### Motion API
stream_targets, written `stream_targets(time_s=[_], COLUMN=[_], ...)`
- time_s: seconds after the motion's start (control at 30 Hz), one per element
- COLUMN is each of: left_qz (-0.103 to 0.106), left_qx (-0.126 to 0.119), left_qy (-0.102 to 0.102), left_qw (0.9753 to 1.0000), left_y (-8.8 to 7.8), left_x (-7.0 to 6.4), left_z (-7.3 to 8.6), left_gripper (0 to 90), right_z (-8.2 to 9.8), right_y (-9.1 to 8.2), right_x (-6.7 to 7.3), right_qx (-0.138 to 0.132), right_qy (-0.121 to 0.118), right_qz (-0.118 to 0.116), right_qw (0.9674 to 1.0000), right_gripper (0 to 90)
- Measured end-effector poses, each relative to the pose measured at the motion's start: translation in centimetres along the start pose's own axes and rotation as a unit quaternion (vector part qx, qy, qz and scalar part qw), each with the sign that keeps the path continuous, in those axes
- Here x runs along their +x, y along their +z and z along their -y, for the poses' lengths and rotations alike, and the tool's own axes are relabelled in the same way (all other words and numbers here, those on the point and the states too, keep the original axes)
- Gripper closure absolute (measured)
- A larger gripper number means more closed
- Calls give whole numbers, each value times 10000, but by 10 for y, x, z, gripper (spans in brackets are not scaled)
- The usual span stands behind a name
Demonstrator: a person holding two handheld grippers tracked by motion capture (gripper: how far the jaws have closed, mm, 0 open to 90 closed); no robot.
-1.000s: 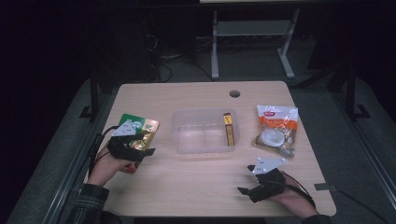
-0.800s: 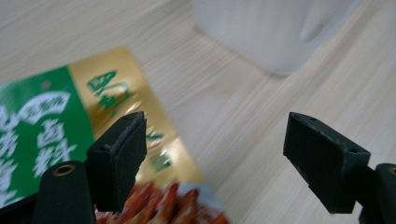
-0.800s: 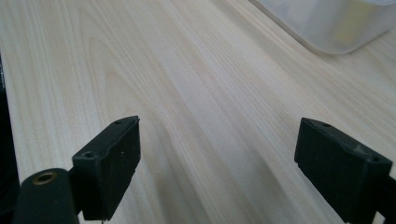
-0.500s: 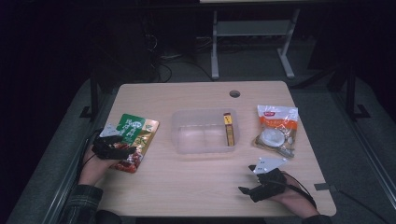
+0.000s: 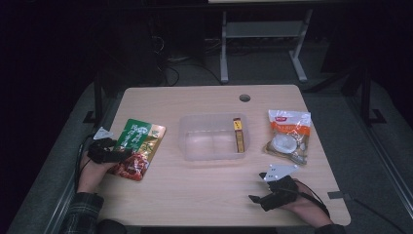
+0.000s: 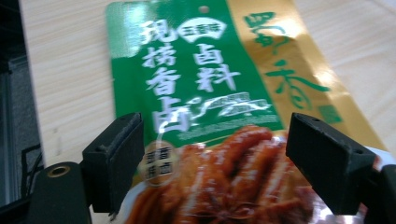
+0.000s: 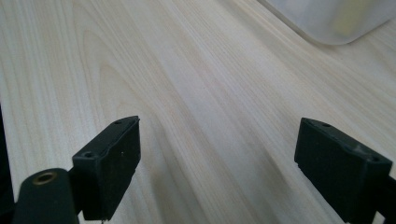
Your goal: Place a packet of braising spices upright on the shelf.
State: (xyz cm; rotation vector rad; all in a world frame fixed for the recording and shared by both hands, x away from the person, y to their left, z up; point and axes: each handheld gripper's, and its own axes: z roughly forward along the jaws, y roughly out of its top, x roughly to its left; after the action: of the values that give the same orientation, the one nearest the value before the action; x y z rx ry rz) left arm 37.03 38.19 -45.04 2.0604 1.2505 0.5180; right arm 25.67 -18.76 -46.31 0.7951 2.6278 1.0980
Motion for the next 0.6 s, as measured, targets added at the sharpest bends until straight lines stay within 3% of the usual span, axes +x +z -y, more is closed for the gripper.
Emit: stream_targets(time_s=[0.23,0.37,0.6], left_qz=[55,20,48], left_qx=[24,123,75], left_qy=[-292,-262,-376], left_qw=[9996,9996,9993], left_y=[9,13,18], left_x=[8,9,12], left_z=[4,4,6], left_gripper=[141,138,133], right_z=[1,0,0], right_y=[-1,0,2], right_x=[0,-1,0], right_qx=[-2,2,21], right_qy=[23,22,-8], right_qz=[19,16,-3], right_qw=[10000,10000,10000], right_gripper=[141,141,141])
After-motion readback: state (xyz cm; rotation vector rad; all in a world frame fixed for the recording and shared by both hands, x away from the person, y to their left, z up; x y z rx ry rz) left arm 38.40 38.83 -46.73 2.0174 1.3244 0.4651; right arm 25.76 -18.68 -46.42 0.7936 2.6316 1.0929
